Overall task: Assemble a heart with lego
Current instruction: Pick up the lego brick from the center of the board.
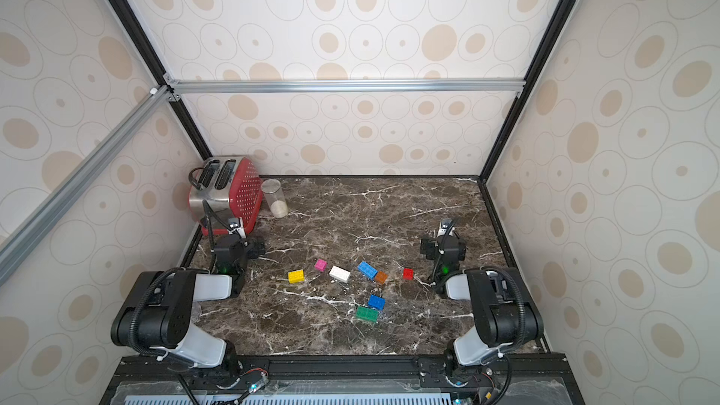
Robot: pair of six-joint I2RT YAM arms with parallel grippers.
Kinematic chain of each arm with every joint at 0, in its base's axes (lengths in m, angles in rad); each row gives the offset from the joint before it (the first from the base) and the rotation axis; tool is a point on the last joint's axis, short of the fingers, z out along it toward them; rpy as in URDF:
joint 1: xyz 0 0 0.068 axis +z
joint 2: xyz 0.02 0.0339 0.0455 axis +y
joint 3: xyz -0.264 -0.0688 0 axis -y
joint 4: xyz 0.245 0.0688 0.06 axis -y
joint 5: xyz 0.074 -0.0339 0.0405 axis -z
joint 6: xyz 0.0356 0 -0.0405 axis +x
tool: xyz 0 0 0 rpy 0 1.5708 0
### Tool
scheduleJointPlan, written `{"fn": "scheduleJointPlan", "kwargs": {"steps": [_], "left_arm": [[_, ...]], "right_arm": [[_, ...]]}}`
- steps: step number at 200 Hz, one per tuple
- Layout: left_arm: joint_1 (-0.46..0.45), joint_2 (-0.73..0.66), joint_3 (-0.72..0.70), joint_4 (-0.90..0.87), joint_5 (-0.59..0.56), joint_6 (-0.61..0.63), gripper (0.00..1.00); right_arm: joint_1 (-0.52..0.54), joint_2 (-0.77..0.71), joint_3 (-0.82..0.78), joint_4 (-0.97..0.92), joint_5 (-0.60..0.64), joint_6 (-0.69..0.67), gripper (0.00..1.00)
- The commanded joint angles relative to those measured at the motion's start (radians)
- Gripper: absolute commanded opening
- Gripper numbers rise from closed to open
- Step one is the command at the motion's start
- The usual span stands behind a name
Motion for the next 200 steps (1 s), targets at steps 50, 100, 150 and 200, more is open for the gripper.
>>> {"fn": "scheduleJointPlan", "kwargs": {"steps": [50,100,150,200], "left_arm": [[0.008,-0.012,0.017,-0.001,0.009,0.016,0.99],[0.007,-0.011,0.017,0.0,0.009,0.016,0.99],[0.007,-0.009,0.022,-0.008,0.007,0.014,0.99],[0.008,-0.133,0.084,-0.23,-0.059,-0.023,0.99]], "right_arm": [[0.003,-0.011,0.001,0.002,0.008,0.009,1.0],[0.003,-0.012,0.001,0.002,0.007,0.009,1.0],[0.003,-0.008,0.006,0.002,0.007,0.009,1.0],[0.003,-0.156,0.08,-0.267,-0.102,-0.031,0.96]]}}
